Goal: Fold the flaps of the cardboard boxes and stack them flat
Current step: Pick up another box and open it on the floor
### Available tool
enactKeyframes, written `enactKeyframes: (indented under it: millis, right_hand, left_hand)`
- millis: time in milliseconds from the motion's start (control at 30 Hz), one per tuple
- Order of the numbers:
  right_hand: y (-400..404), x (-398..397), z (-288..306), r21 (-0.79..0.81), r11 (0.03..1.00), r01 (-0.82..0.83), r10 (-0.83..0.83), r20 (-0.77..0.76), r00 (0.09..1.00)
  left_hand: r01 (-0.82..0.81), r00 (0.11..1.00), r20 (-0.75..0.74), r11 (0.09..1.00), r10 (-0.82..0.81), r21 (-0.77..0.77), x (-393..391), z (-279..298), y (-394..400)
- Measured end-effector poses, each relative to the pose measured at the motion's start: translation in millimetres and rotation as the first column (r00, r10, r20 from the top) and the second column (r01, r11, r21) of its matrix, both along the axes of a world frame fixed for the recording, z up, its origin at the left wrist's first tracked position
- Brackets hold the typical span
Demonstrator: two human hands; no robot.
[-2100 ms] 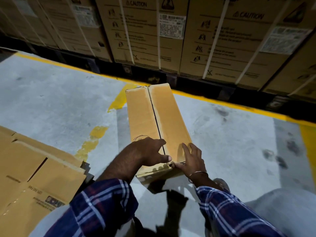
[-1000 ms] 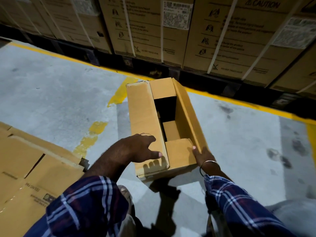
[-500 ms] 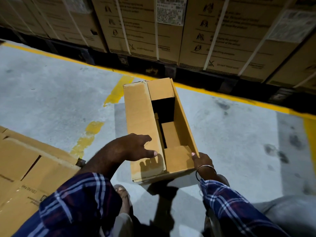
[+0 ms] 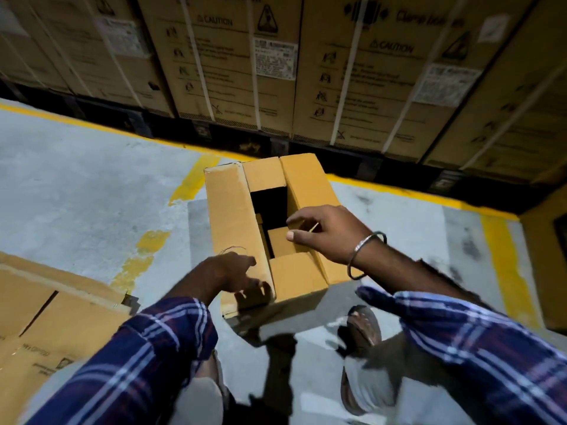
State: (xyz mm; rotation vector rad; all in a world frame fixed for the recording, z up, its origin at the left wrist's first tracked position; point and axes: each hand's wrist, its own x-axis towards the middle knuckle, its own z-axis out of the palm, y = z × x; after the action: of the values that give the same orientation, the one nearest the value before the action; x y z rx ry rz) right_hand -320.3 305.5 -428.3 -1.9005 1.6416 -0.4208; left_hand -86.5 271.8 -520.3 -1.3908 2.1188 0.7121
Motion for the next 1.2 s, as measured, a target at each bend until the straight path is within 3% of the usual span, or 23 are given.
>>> enactKeyframes:
  millis: [67,133,200,367,500,600,733,800,933,1033,1133,1200]
  right_hand:
    - [17,-8,-9,0.054,0.997,0.056,-0.062,0.116,0.991]
    - [22,-12,-22,0.16,0.985,0.059,-0.059,-0.003,0.998]
    - [18,-12,-28,0.219,0.975,-0.035,0.065,-0.128,0.99]
    - [-7,-9,-24,0.238,0.957,-0.167,0.194,-0.097,0.976]
    - [-18,-21,-26,0.27,0.952,-0.144,0.179,-0.107,0.978]
    - [-18,-26,-20,0.267,0.947,-0.176,0.207,-0.091,0.974]
    - [-21,-32,-13,0.264,0.951,-0.161,0.187,-0.078,0.979]
    - [-20,-33,-8,0.274,0.948,-0.162,0.188,-0.074,0.979]
    - [-17,-28,0,0.274,0.947,-0.169,0.193,-0.06,0.979]
    - [-13,-21,1,0.272,0.95,-0.153,0.177,-0.067,0.982]
    - [-11,-12,-2,0.283,0.946,-0.157,0.177,-0.045,0.983]
    - [-12,-5,-8,0.296,0.94,-0.168,0.19,-0.049,0.981]
  left_hand:
    - [0.057,0.998,0.029,0.998,-0.056,-0.029,-11,-11,13]
    - [0.133,0.991,0.038,0.989,-0.131,-0.067,-27,-24,27]
    - [0.232,0.972,0.06,0.966,-0.226,-0.118,-46,-34,41]
    - [0.315,0.949,0.091,0.93,-0.303,-0.189,-63,-61,33]
    - [0.292,0.942,0.214,0.945,-0.258,-0.148,-66,-82,25]
    - [0.474,0.836,0.38,0.87,-0.395,-0.137,-55,-109,21]
    - [0.547,0.823,0.355,0.787,-0.443,-0.285,-64,-82,21]
    - [0.573,0.788,0.451,0.767,-0.418,-0.29,-68,-49,16]
    - [0.487,0.783,0.554,0.833,-0.283,-0.262,-44,-4,12]
    - [0.291,0.846,0.523,0.915,-0.109,-0.28,8,-16,7]
    - [-0.146,0.887,0.401,0.963,0.229,-0.227,56,-58,6]
    - [-0.448,0.83,0.262,0.869,0.492,-0.212,73,-94,7]
